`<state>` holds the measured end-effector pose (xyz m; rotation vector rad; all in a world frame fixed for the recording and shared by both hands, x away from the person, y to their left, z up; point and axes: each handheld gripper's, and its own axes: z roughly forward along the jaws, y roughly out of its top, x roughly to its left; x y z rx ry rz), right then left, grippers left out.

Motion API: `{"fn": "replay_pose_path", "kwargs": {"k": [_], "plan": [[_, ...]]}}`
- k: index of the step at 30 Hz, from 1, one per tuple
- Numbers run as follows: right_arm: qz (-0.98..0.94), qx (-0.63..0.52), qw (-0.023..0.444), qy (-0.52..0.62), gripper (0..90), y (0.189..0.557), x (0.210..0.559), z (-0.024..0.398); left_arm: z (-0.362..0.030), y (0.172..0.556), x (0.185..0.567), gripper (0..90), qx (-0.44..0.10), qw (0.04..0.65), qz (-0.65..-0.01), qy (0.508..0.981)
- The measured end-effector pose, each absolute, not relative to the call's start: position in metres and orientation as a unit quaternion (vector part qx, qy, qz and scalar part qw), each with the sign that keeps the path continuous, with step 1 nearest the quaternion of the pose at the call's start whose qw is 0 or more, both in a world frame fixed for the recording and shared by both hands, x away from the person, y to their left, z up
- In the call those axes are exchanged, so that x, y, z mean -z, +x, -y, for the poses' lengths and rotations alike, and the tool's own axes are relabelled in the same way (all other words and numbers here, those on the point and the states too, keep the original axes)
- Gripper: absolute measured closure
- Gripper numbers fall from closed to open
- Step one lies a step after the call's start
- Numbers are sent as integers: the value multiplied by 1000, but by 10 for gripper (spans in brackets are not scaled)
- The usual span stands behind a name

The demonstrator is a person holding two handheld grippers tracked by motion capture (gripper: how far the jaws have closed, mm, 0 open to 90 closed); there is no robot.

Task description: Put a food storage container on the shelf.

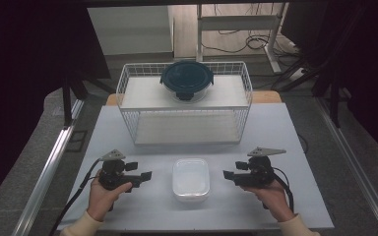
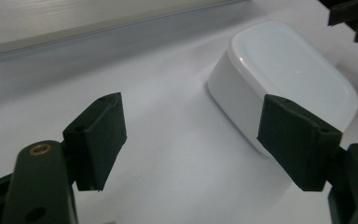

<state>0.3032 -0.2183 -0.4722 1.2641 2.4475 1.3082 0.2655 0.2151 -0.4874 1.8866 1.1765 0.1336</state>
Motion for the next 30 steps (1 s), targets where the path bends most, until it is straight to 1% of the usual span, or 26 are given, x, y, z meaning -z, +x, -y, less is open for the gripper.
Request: {"fn": "replay_pose_path", "kwargs": {"k": [7, 10, 13, 19, 22, 26, 27, 29, 30], "plan": [[-786, -442, 34, 430, 269, 305, 472, 223, -215, 264, 485, 223, -51, 450, -473, 756], [-786, -443, 28, 430, 266, 305, 474, 222, -215, 264, 485, 227, -48, 453, -474, 754], [-786, -445, 25, 429, 267, 305, 474, 220, -214, 265, 485, 228, -41, 458, -476, 749], [-789, -445, 18, 423, 295, 311, 473, 215, -210, 263, 488, 228, -64, 440, -473, 761], [-794, -437, 21, 422, 297, 309, 474, 211, -208, 265, 484, 227, -58, 443, -478, 756], [-793, -429, 11, 433, 312, 312, 466, 209, -203, 271, 482, 224, -52, 435, -495, 750], [-794, -422, 14, 437, 312, 314, 465, 208, -202, 275, 482, 224, -48, 430, -505, 747], [-793, -416, 10, 444, 311, 319, 460, 204, -202, 279, 481, 228, -29, 440, -515, 735], [-792, -419, 10, 443, 312, 320, 457, 202, -202, 282, 479, 228, -28, 442, -521, 730]]}}
